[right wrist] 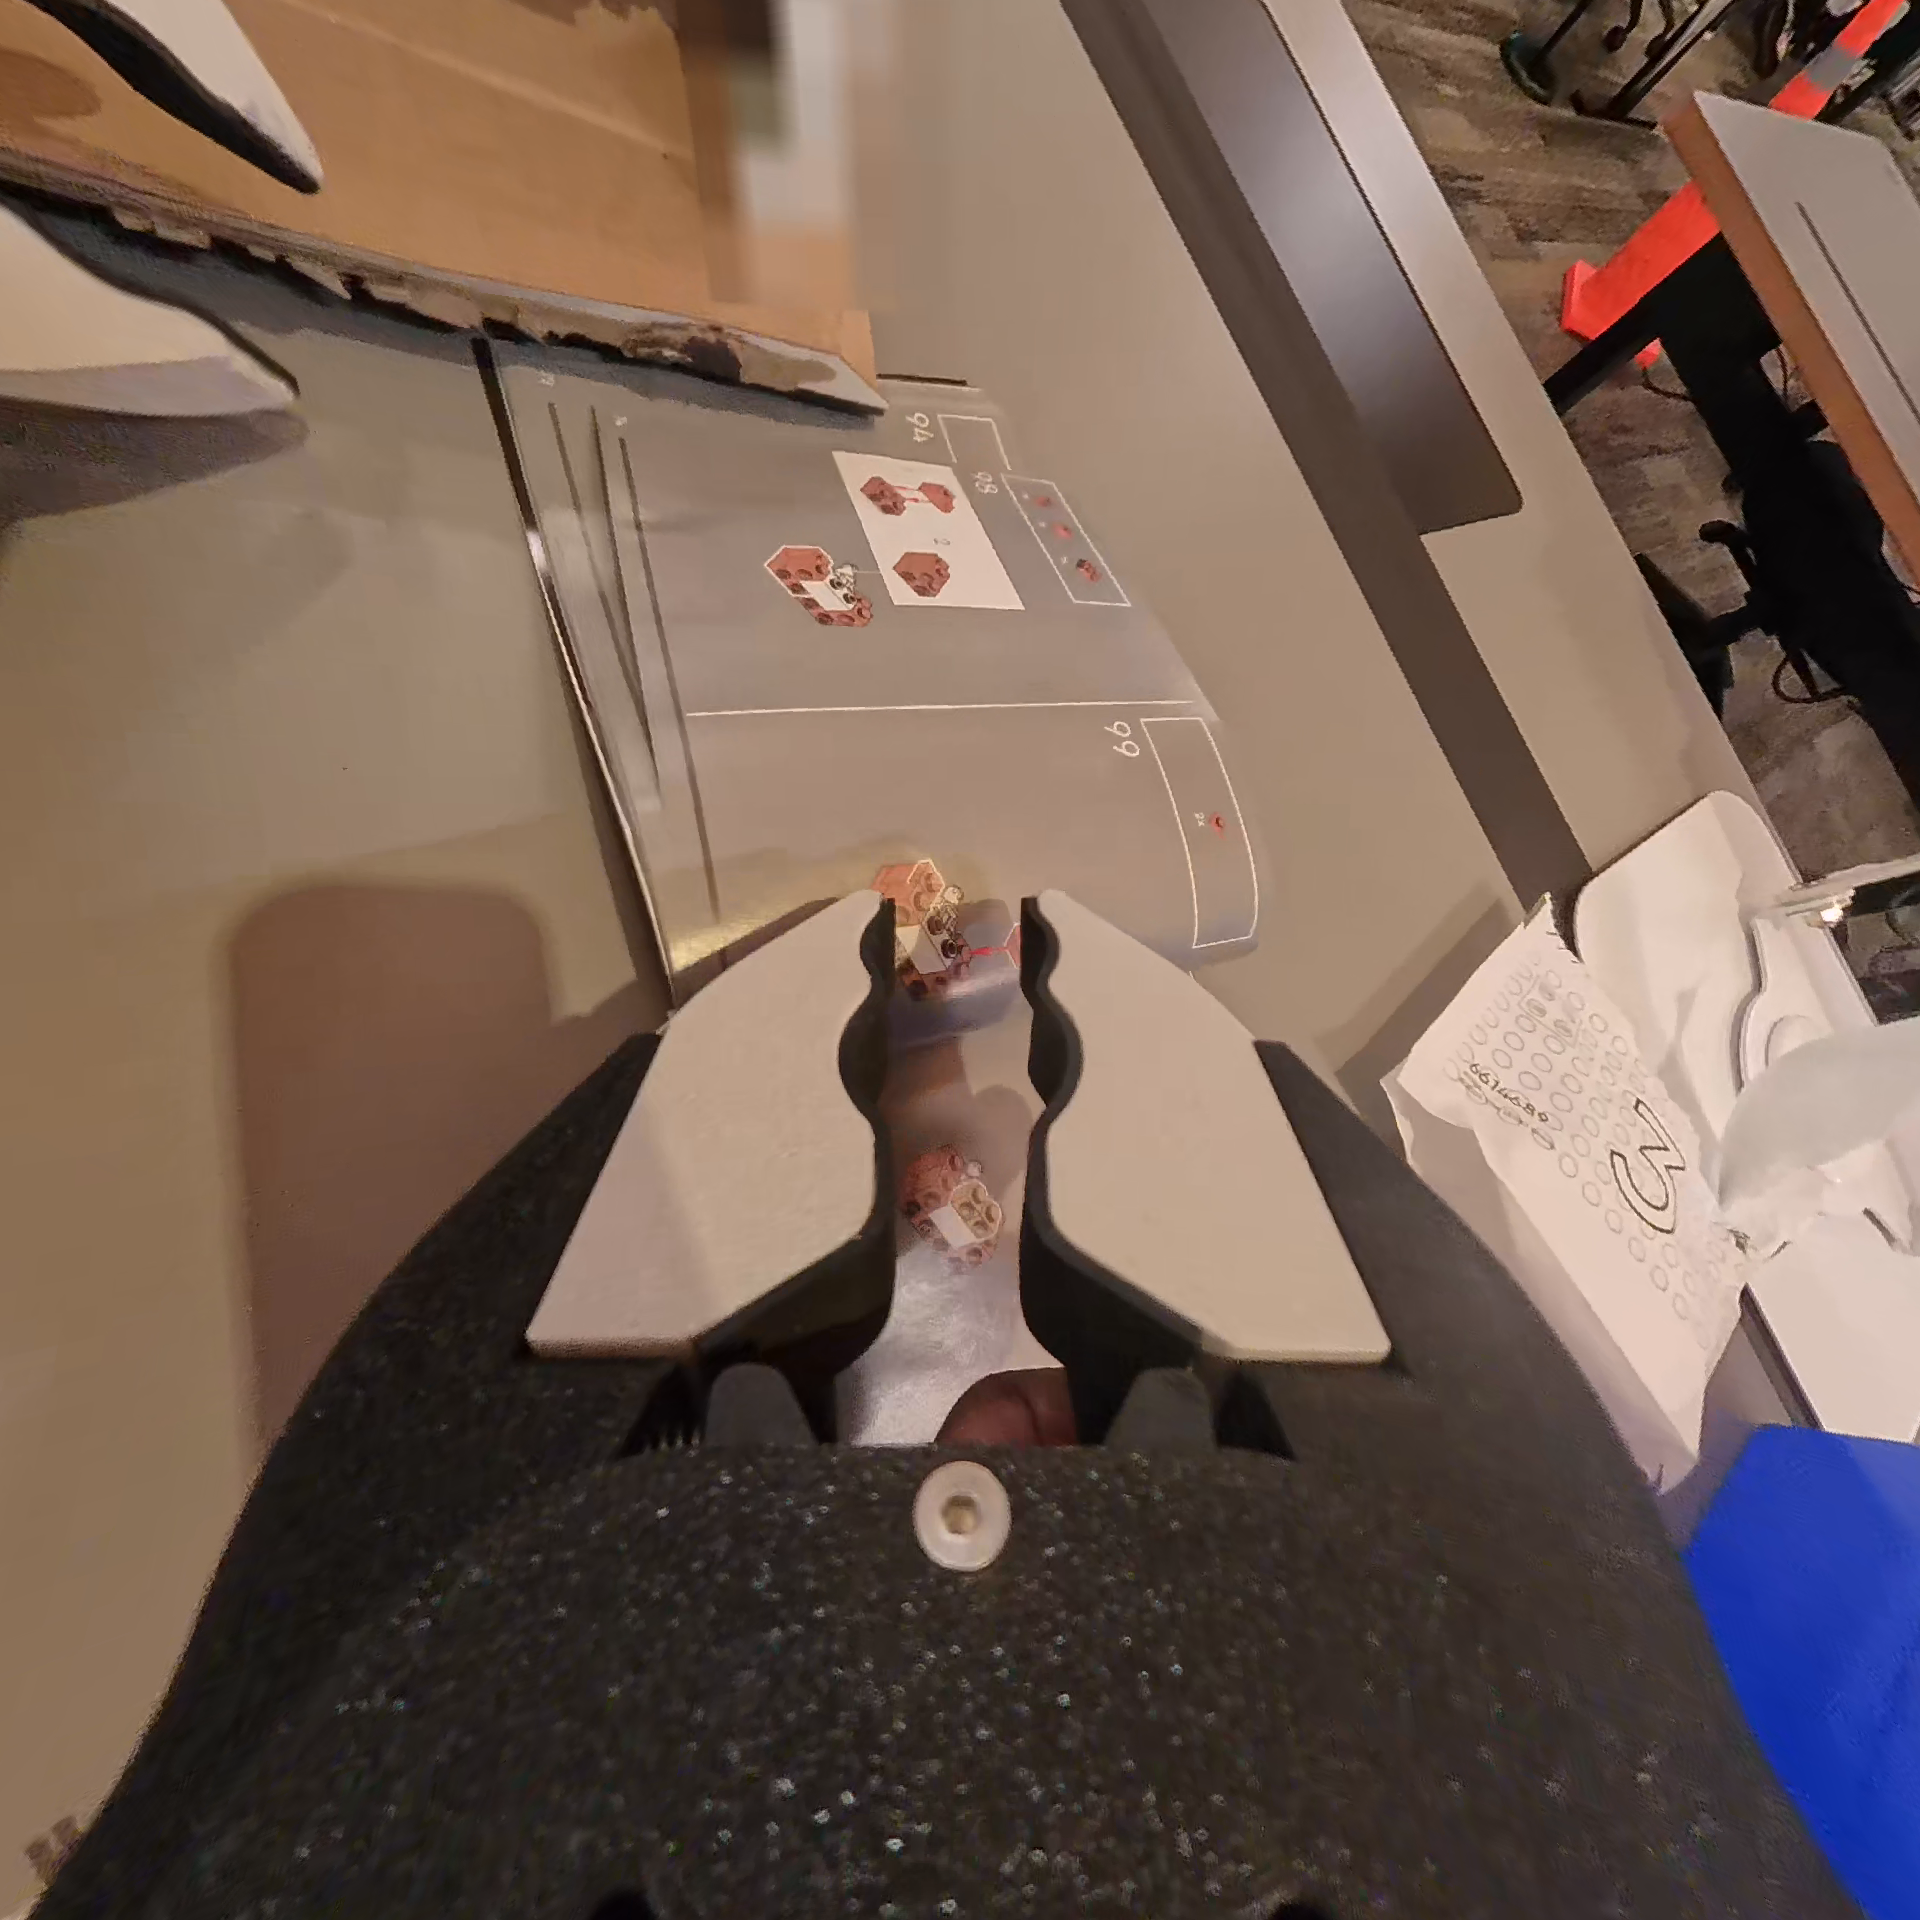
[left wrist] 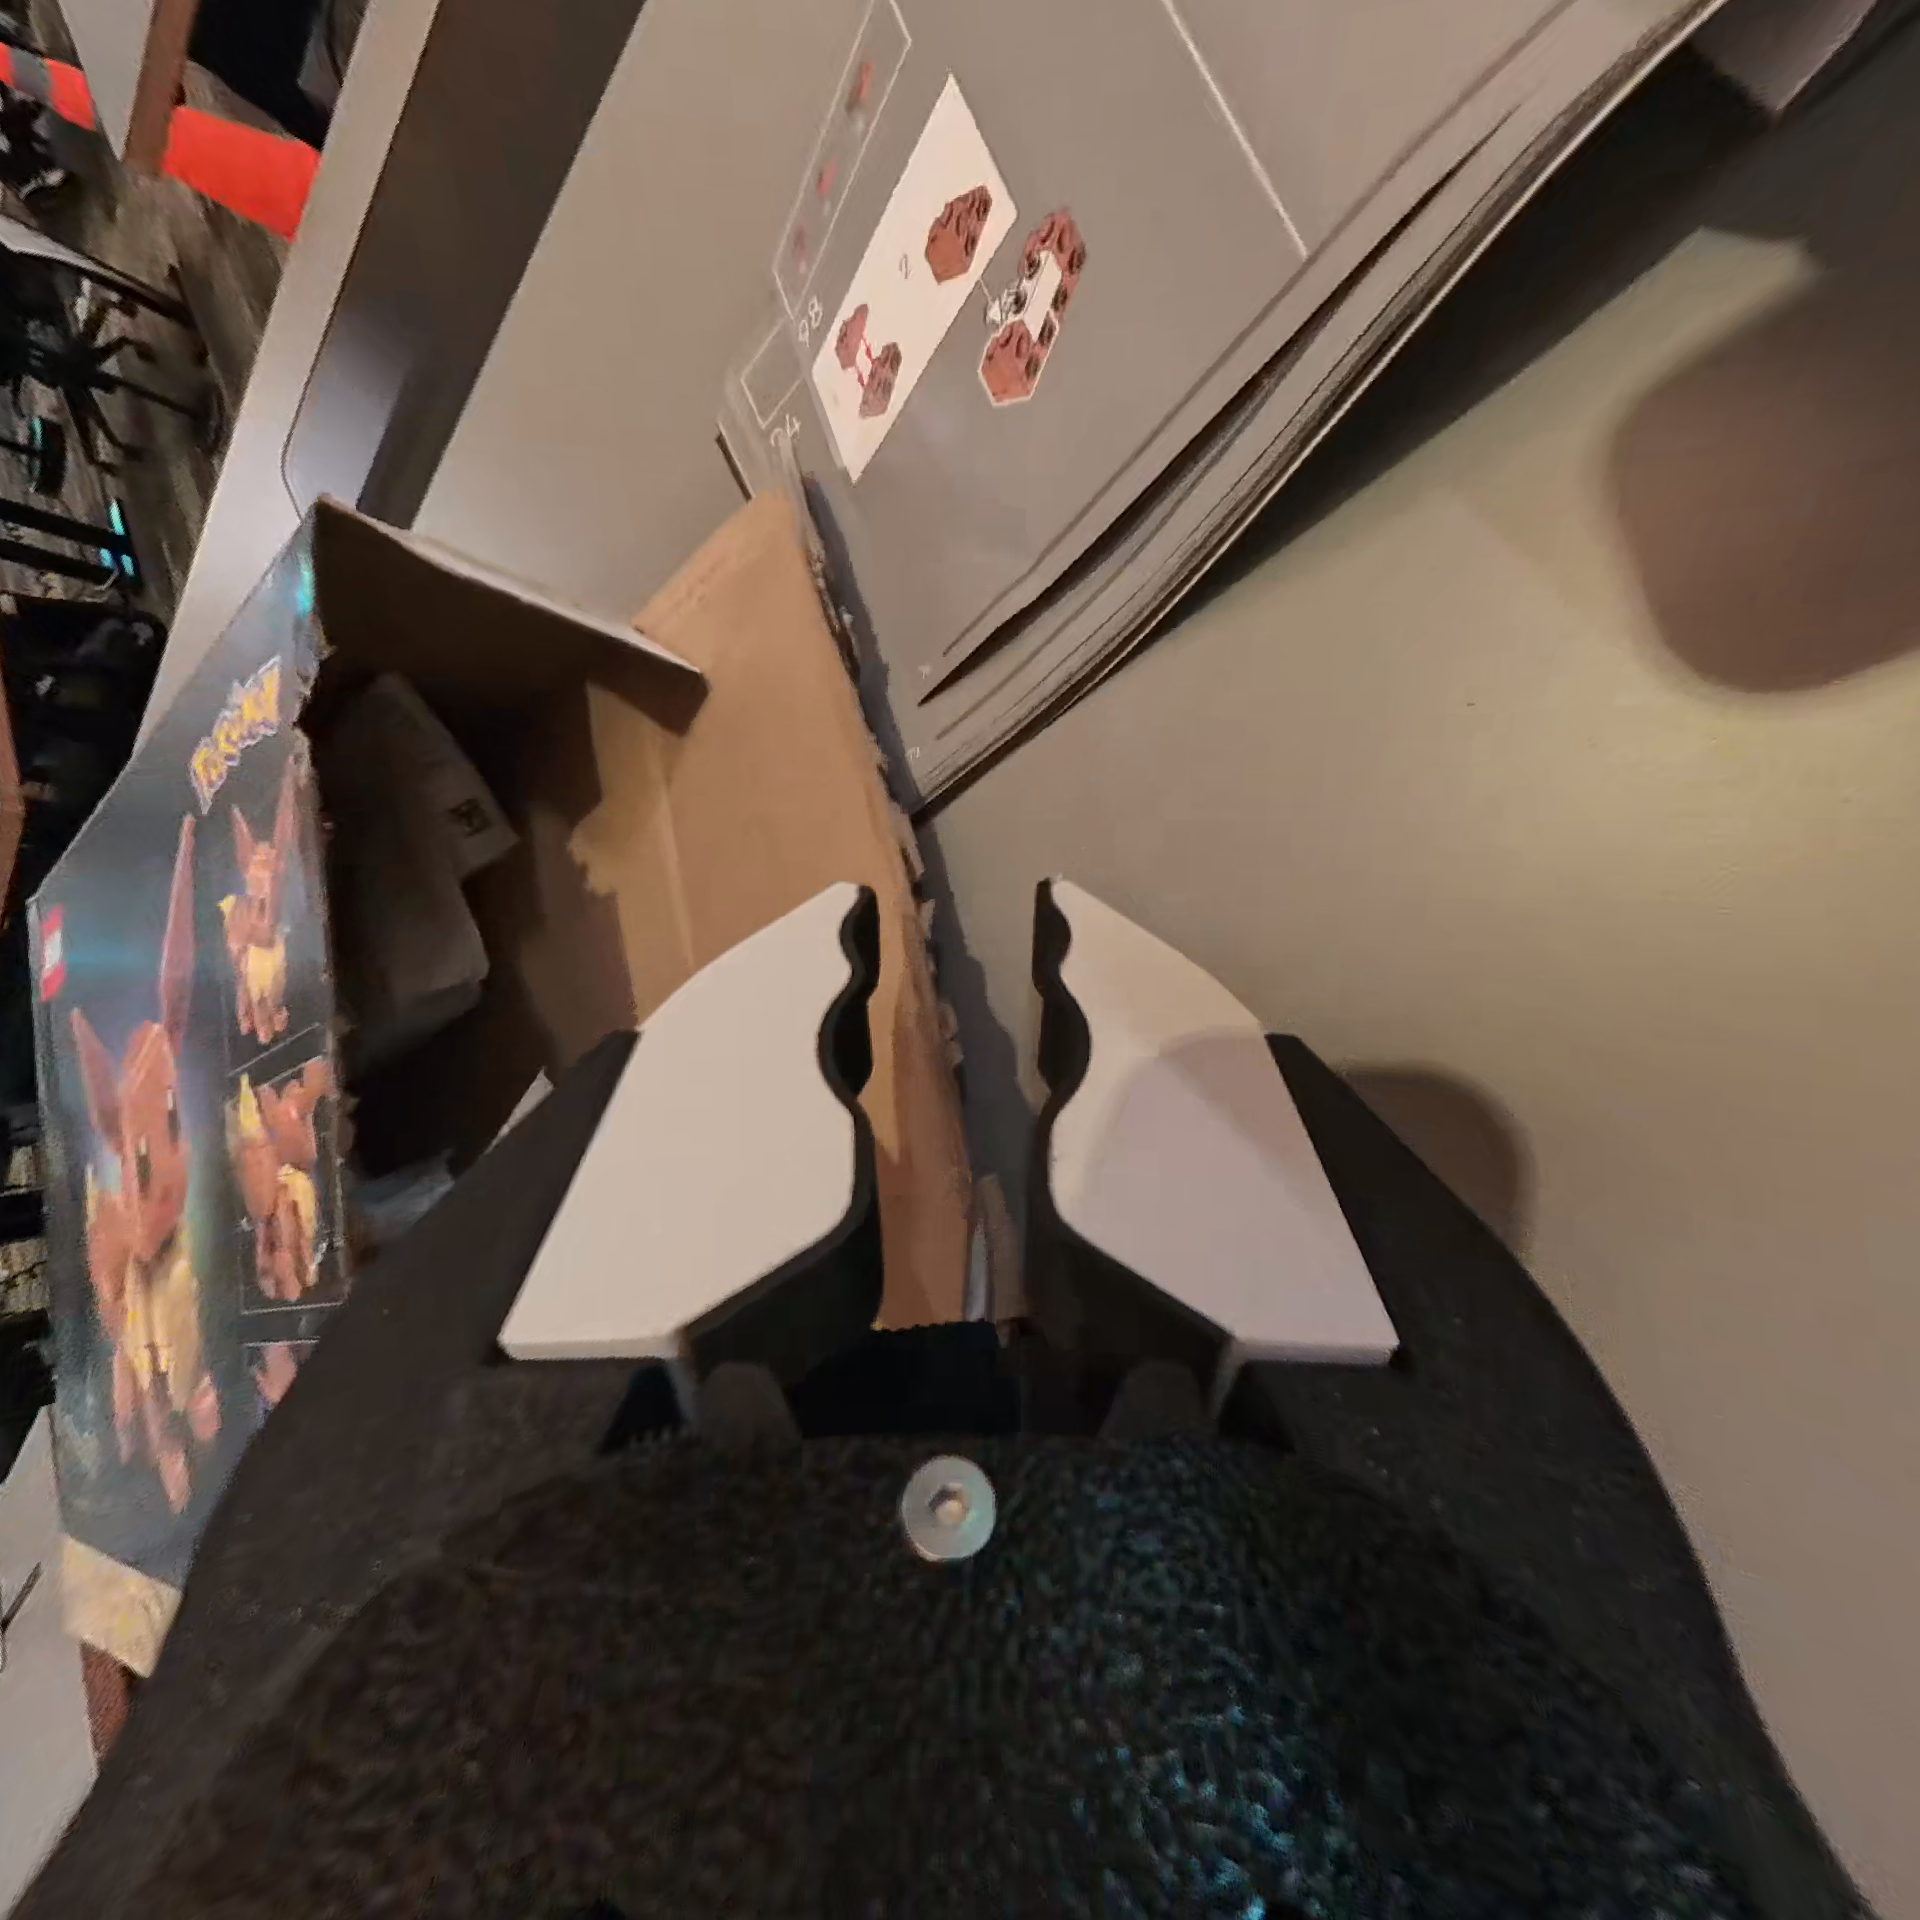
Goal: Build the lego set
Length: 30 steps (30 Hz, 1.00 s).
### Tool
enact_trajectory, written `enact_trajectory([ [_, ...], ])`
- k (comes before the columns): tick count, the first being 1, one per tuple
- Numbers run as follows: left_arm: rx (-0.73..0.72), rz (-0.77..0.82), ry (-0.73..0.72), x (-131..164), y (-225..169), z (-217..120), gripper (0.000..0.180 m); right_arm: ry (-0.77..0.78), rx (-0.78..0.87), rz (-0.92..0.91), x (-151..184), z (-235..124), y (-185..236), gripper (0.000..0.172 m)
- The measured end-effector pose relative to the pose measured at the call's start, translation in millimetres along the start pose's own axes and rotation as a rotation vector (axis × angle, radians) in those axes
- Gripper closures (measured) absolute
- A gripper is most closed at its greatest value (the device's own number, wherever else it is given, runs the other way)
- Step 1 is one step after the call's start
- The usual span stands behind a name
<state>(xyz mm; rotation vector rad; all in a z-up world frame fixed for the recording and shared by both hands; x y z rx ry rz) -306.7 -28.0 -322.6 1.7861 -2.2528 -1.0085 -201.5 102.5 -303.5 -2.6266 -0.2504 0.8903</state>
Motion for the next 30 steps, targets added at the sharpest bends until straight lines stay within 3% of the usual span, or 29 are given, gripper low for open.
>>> enact_trajectory([
  [7, 0.047, -0.015, 0.037, 8, 2, 7, 0.176, 0.005, -0.037, -0.02, -8, 8, 3, 0.15],
  [30, 0.128, -0.138, -0.119, -10, 6, 0, 0.174, -0.017, -0.05, -0.051, -8, 3, 5, 0.151],
])
Point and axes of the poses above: each gripper's, where its closed fingertips meet, z out along the fingers, x out of its underside, y = z × x across the jaws, the point moved 2 cm from there along -z, back along the fingers, and after that the axes turned 11 degrees about y, right-handed, at the moved point
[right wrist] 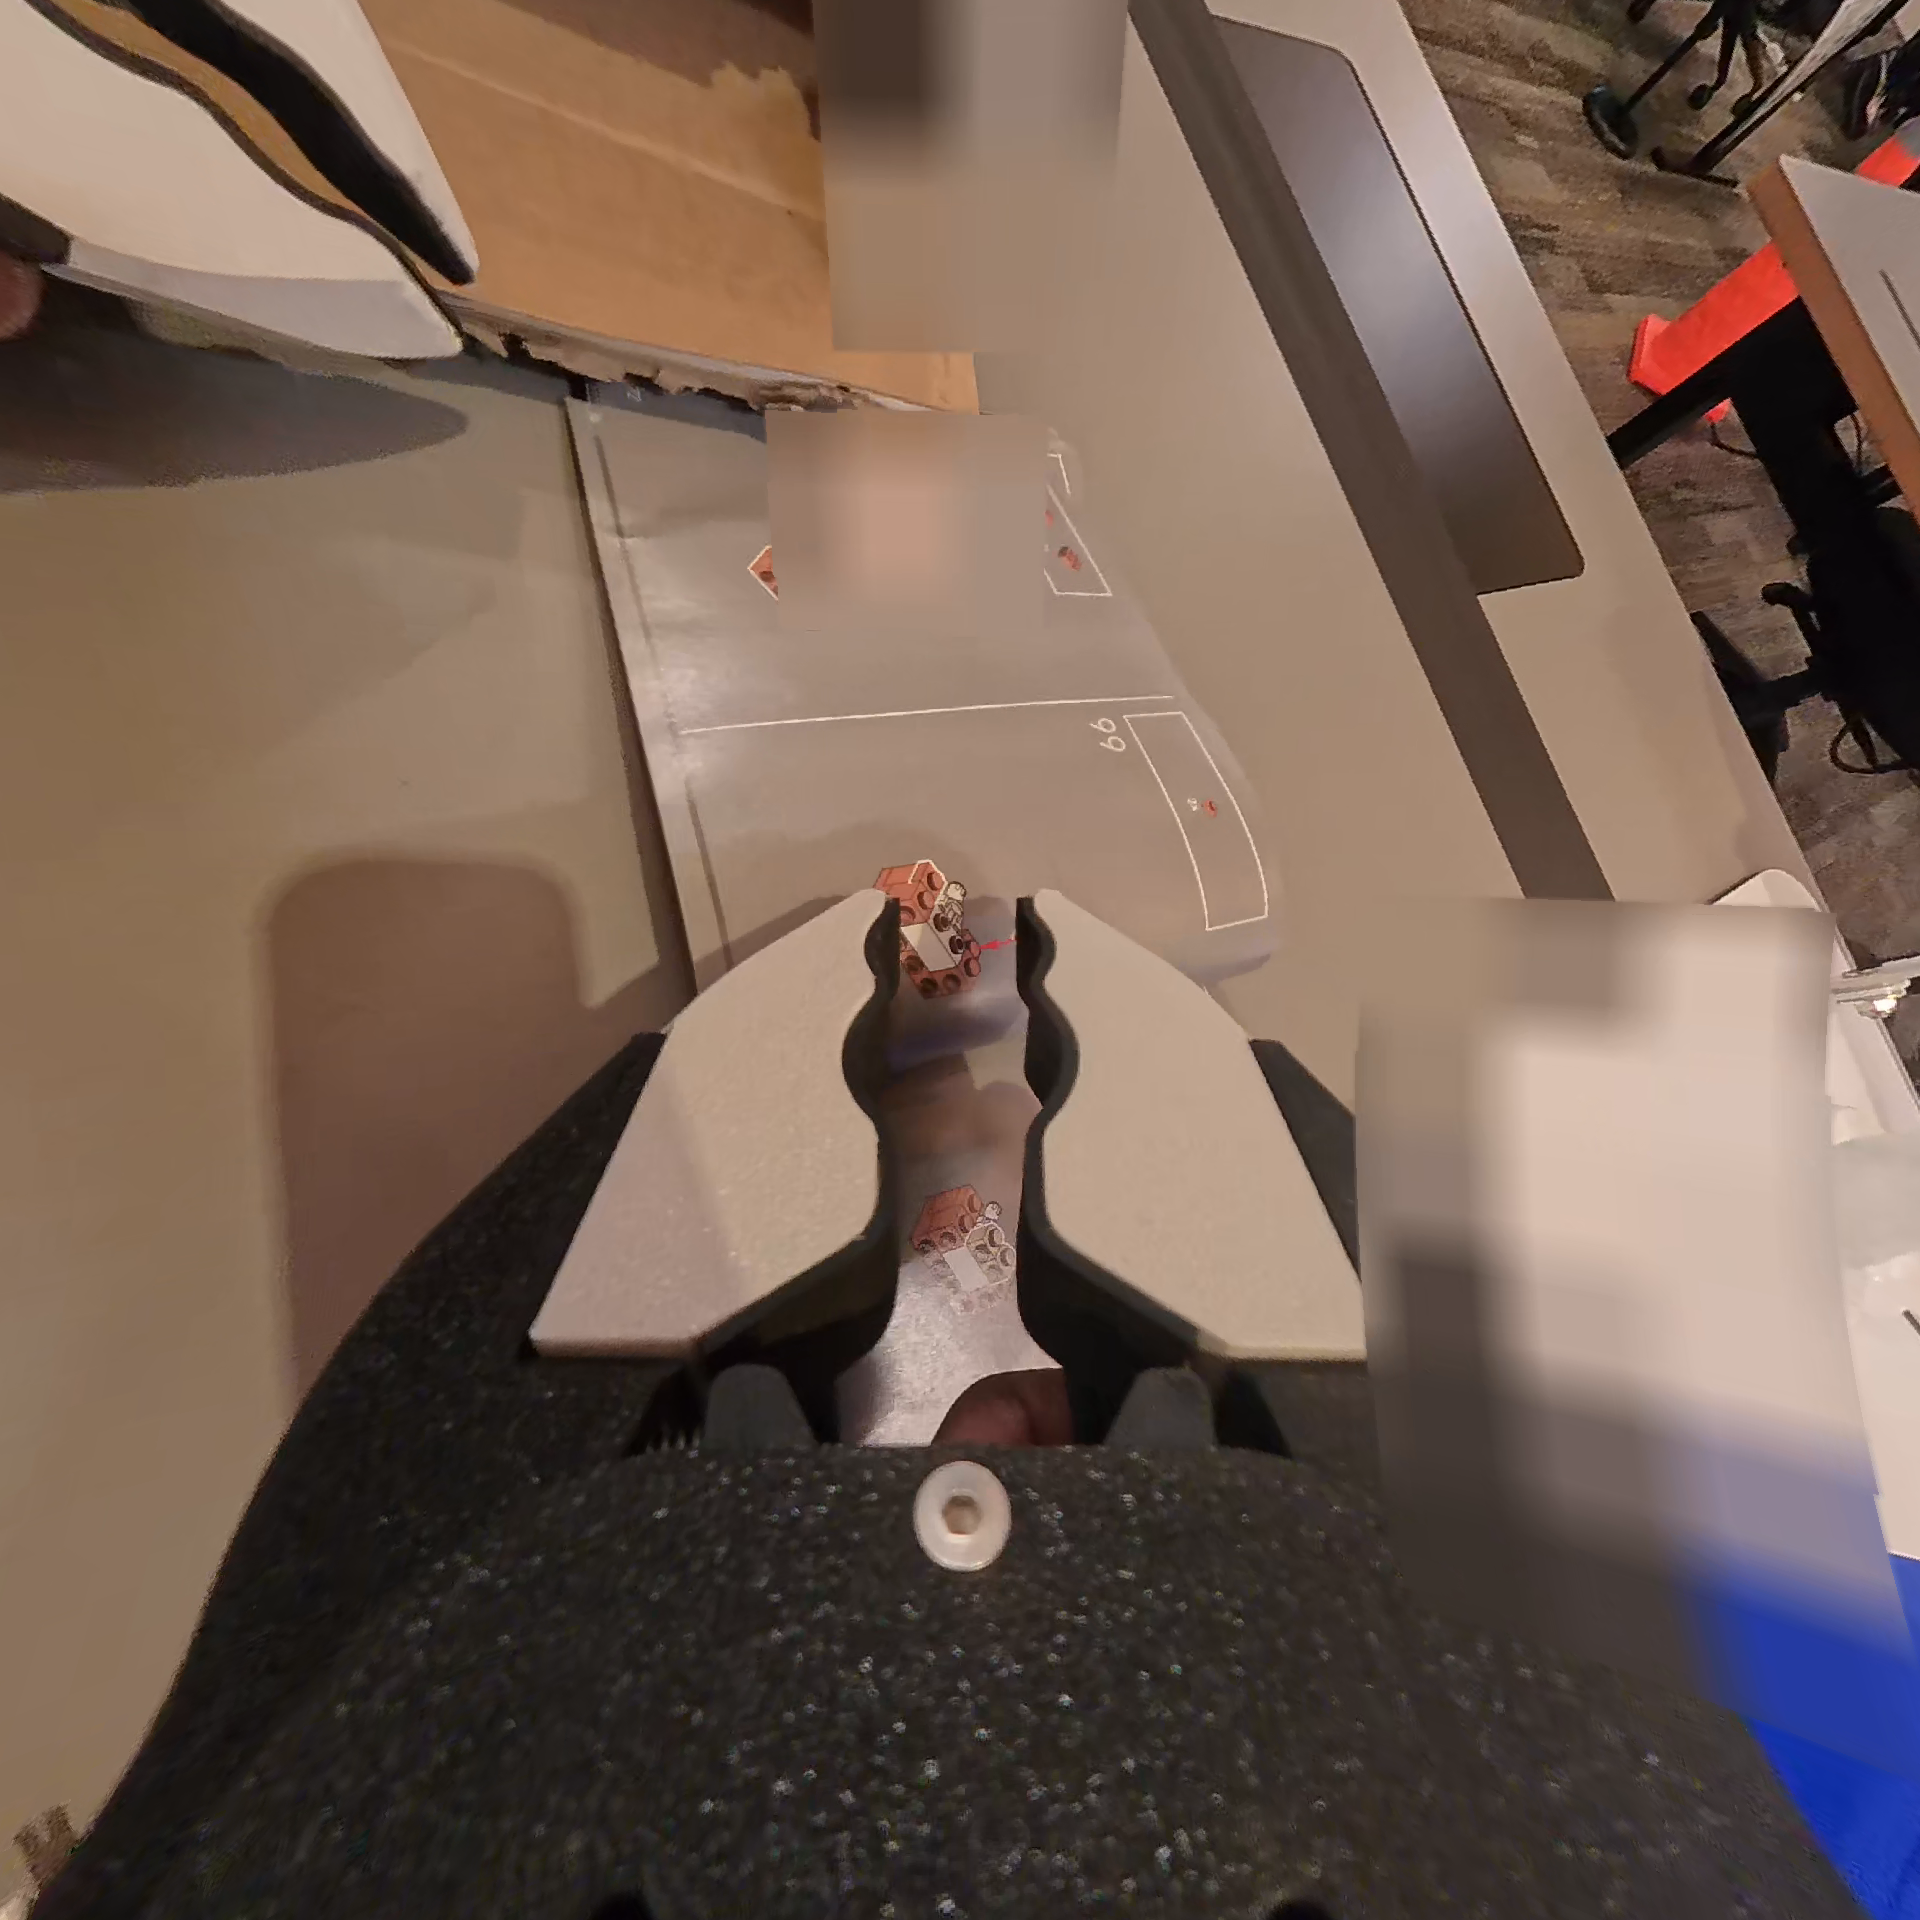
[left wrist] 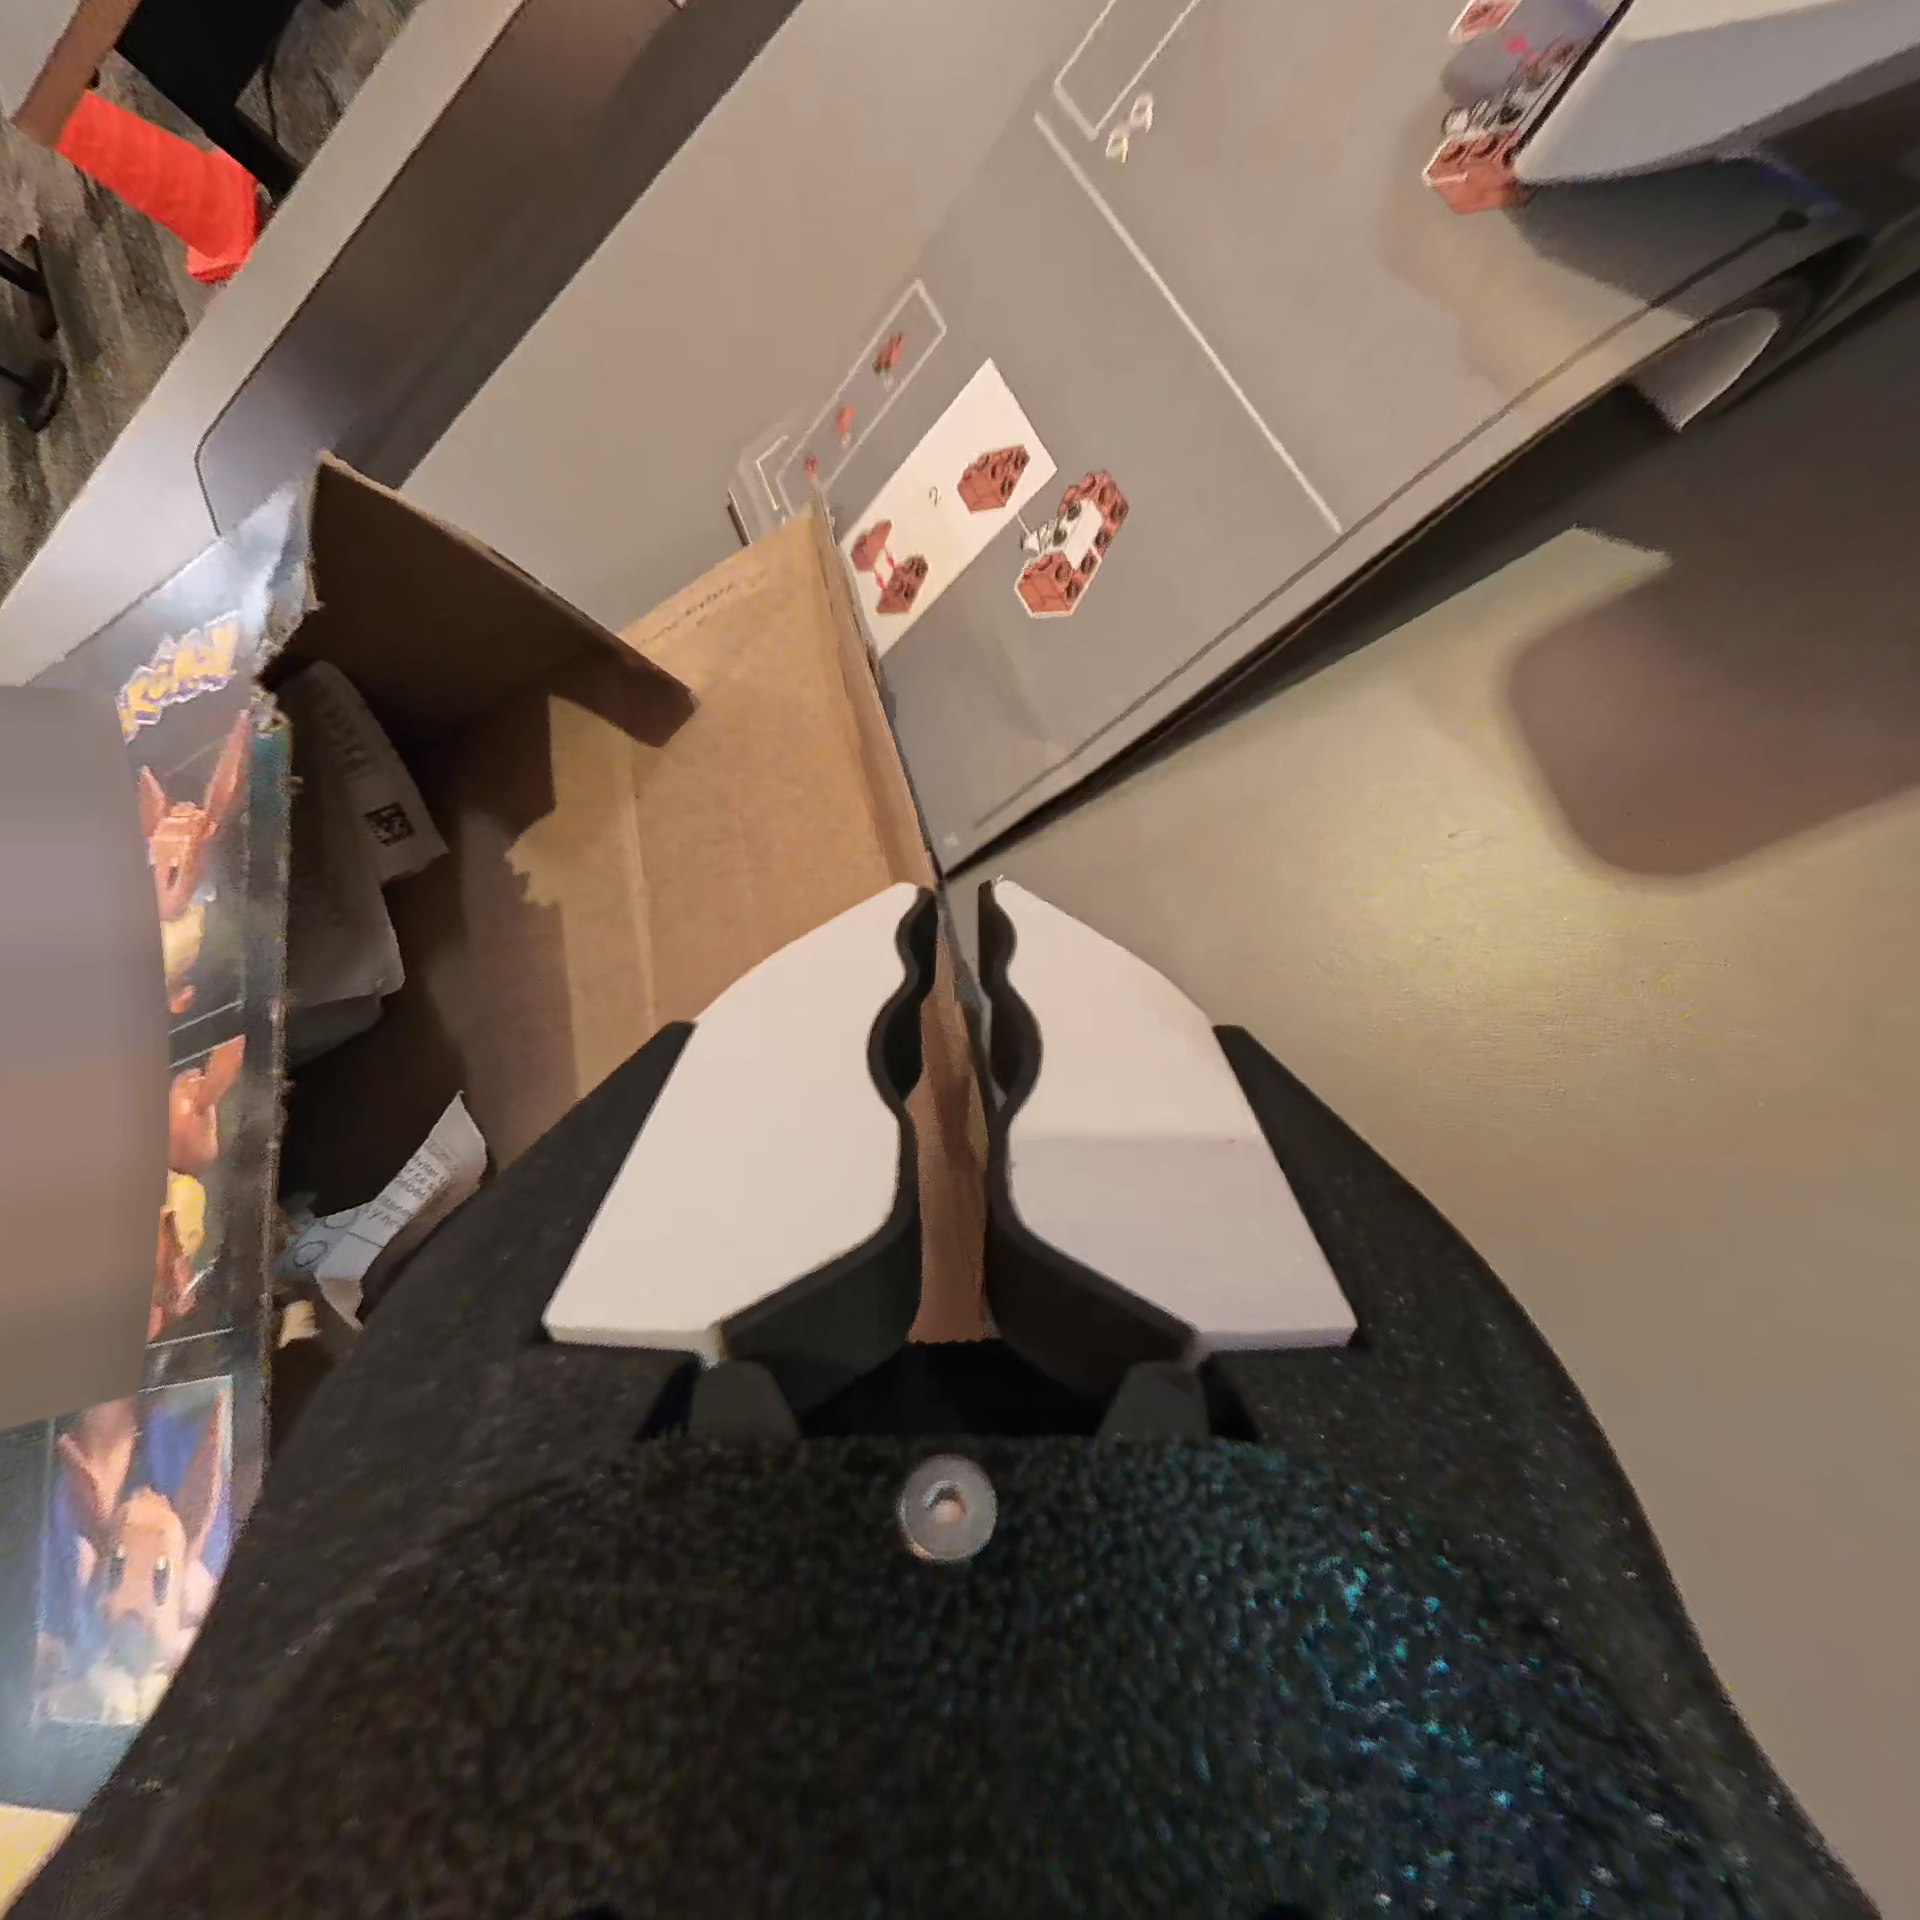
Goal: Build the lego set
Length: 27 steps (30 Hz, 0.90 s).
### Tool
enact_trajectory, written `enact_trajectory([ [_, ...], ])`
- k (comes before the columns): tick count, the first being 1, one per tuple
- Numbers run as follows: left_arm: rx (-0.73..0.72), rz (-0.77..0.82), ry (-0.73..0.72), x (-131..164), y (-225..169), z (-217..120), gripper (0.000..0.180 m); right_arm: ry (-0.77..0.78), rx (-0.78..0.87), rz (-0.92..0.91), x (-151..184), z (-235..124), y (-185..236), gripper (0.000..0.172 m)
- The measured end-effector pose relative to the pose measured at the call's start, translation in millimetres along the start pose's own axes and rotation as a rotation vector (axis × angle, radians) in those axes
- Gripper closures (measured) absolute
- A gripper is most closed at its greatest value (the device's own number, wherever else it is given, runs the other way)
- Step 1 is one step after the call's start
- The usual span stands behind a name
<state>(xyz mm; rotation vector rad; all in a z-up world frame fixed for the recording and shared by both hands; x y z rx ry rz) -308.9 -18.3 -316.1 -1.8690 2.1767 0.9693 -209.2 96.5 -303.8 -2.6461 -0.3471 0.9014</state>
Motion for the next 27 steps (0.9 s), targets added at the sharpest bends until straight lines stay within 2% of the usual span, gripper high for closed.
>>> enact_trajectory([
  [9, 0.029, -0.098, -0.215, -24, 4, -21, 0.171, -0.076, 0.03, 0.066, 5, -20, -7, 0.146],
  [13, 0.003, -0.084, -0.323, -37, 0, -33, 0.172, -0.134, 0.056, 0.133, 15, -37, -9, 0.146],
  [17, 0.039, -0.036, -0.447, -53, -20, -46, 0.173, -0.183, 0.046, 0.212, 33, -52, -2, 0.146],
  [21, 0.233, -0.04, -0.586, -69, -53, -60, 0.174, -0.222, 0.039, 0.337, 60, -68, -1, 0.147],
  [24, 0.47, -0.135, -0.644, -76, -74, -68, 0.177, -0.278, -0.055, 0.495, 78, -79, 0, 0.149],
  [27, 0.595, -0.224, -0.668, -77, -78, -67, 0.18, -0.334, -0.156, 0.621, 89, -85, 0, 0.151],
])
Point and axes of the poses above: each gripper's, where its closed fingertips meet, z out along the fingers, x out of its underside, y = z × x across the jaws, the point moved 2 cm from there along -z, back along the fingers, and after that the axes turned 11 degrees about y, right-handed, at the moved point
